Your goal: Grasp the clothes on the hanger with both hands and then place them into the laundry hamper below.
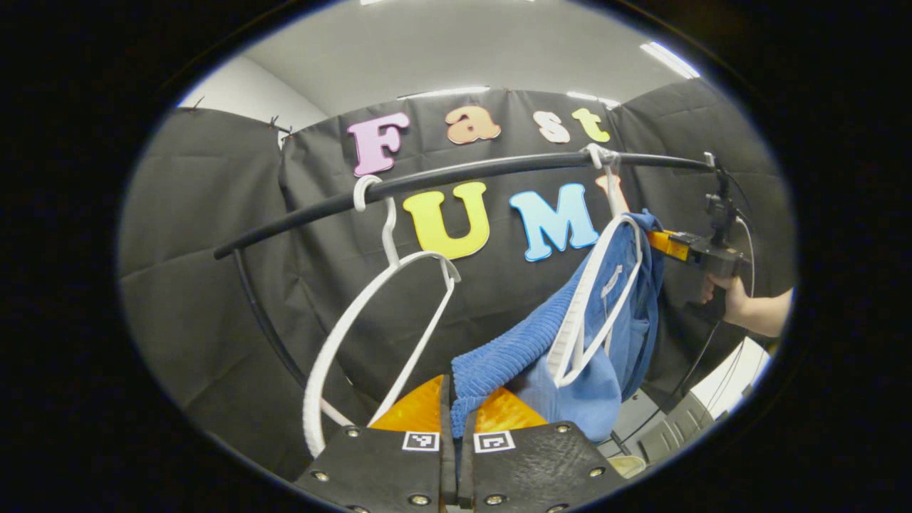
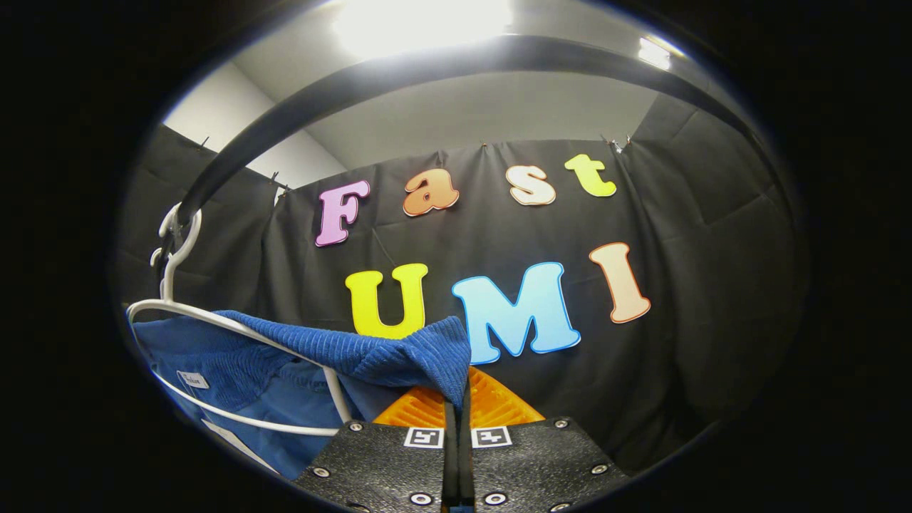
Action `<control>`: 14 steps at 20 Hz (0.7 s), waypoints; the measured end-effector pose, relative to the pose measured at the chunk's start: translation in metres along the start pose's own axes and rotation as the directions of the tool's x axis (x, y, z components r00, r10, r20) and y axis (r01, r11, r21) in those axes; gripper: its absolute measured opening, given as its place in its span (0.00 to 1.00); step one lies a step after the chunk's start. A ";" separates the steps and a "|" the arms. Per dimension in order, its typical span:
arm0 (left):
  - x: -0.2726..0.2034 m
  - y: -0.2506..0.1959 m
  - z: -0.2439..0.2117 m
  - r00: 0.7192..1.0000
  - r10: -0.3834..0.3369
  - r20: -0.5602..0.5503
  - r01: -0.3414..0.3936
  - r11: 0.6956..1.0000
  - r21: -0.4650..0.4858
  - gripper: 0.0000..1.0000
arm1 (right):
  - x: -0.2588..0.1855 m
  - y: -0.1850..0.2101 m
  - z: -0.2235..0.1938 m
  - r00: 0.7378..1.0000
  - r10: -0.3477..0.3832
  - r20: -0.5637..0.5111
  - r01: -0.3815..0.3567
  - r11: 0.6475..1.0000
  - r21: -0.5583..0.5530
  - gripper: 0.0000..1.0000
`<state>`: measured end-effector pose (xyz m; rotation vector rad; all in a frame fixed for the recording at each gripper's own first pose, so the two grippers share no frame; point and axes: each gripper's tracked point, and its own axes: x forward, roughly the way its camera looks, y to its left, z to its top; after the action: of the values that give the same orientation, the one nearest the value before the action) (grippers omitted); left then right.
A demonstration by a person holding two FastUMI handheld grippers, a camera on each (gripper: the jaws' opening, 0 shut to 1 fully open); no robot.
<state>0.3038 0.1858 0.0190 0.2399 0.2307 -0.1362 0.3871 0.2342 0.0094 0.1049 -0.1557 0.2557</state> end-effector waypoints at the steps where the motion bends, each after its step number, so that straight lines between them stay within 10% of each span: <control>1: 0.001 -0.002 -0.004 1.000 0.000 0.001 0.000 1.000 -0.012 0.04 | 0.001 0.001 -0.002 1.000 -0.001 0.000 0.001 1.000 -0.011 0.00; 7: 0.011 -0.012 -0.028 0.999 0.005 -0.032 -0.005 1.000 0.011 0.04 | 0.000 -0.003 0.023 0.998 -0.028 0.054 0.028 1.000 0.000 0.00; 14: -0.032 0.023 0.054 0.999 0.034 0.008 -0.035 0.977 0.211 0.03 | -0.010 0.017 0.021 0.999 0.036 0.025 -0.035 0.999 -0.009 0.00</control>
<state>0.2883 0.1973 0.0829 0.4547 0.2076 -0.1266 0.3704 0.2453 0.0299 0.0965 -0.1836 0.2891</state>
